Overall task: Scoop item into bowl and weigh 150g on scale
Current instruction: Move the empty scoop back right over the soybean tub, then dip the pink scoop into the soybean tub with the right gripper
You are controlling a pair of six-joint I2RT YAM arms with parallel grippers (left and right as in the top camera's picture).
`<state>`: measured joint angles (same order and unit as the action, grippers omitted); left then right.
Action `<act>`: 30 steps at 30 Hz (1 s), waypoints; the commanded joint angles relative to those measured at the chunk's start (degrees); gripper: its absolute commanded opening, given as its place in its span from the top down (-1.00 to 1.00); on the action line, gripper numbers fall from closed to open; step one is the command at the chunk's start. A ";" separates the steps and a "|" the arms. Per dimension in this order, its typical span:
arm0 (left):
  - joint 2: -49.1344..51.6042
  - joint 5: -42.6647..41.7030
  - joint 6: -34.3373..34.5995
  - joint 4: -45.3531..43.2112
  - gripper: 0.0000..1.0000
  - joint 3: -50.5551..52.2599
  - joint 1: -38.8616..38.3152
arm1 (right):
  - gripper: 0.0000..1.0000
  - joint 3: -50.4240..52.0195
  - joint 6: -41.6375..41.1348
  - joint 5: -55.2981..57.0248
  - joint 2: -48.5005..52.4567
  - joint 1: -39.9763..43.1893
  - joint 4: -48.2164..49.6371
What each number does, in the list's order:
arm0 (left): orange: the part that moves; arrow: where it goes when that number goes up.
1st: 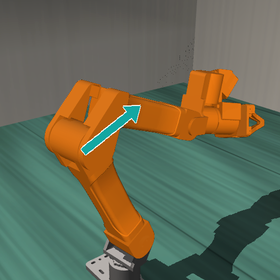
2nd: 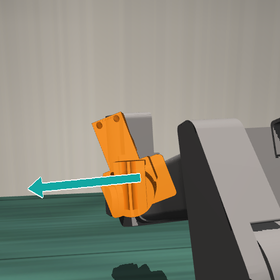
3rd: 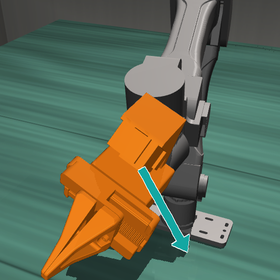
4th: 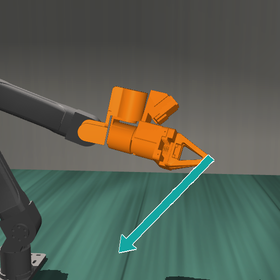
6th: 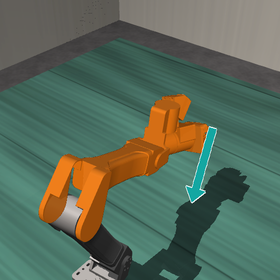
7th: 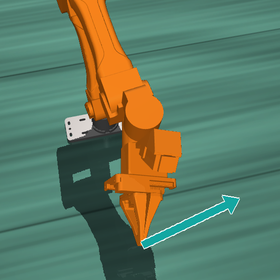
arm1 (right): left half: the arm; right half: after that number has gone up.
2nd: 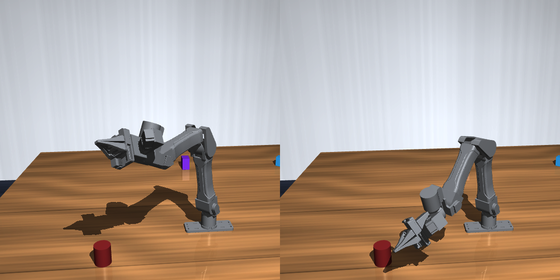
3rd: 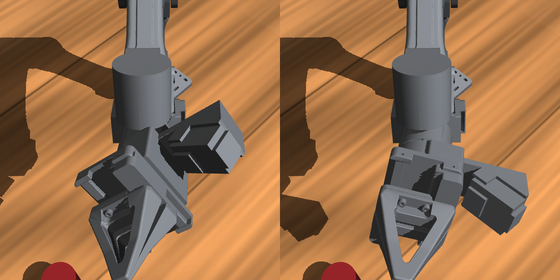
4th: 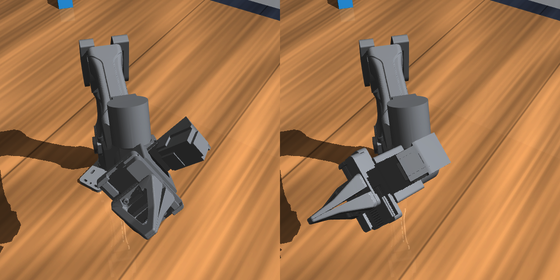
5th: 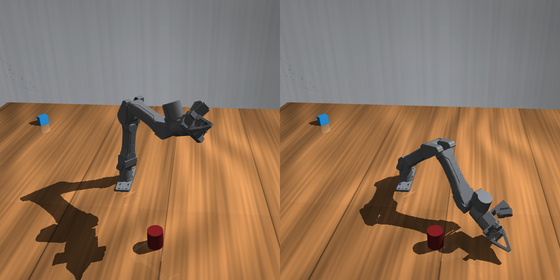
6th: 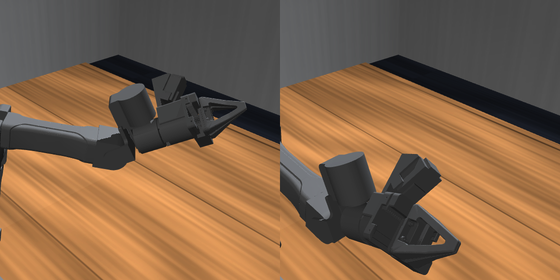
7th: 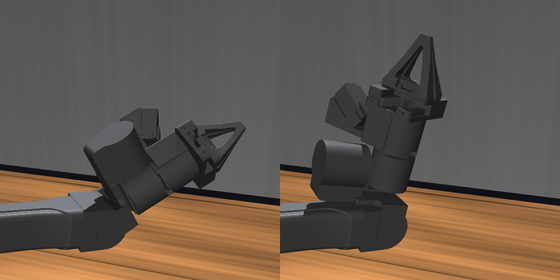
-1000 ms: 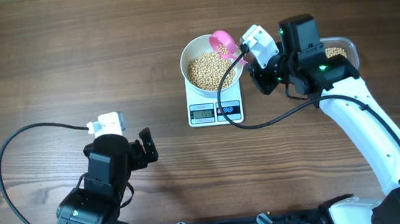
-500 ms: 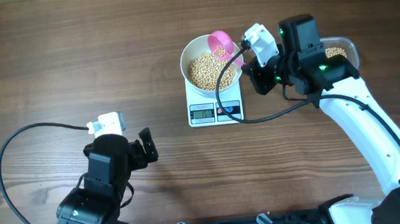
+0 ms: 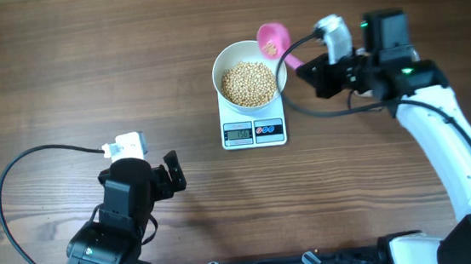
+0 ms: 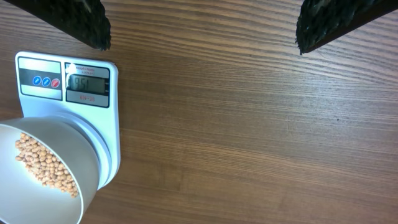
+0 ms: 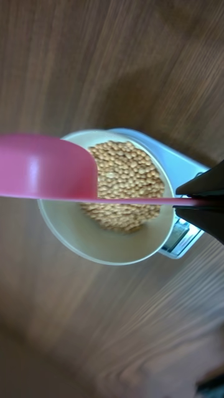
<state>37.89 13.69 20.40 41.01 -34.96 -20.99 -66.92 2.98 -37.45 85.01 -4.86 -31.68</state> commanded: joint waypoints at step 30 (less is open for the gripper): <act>0.00 0.72 -0.66 0.00 -1.00 0.37 0.39 | 0.91 -1.29 15.45 34.34 -2.95 22.38 -15.54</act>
<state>37.89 13.69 20.40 41.08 -34.96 -20.97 -67.22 15.42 -14.70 83.22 22.20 -48.21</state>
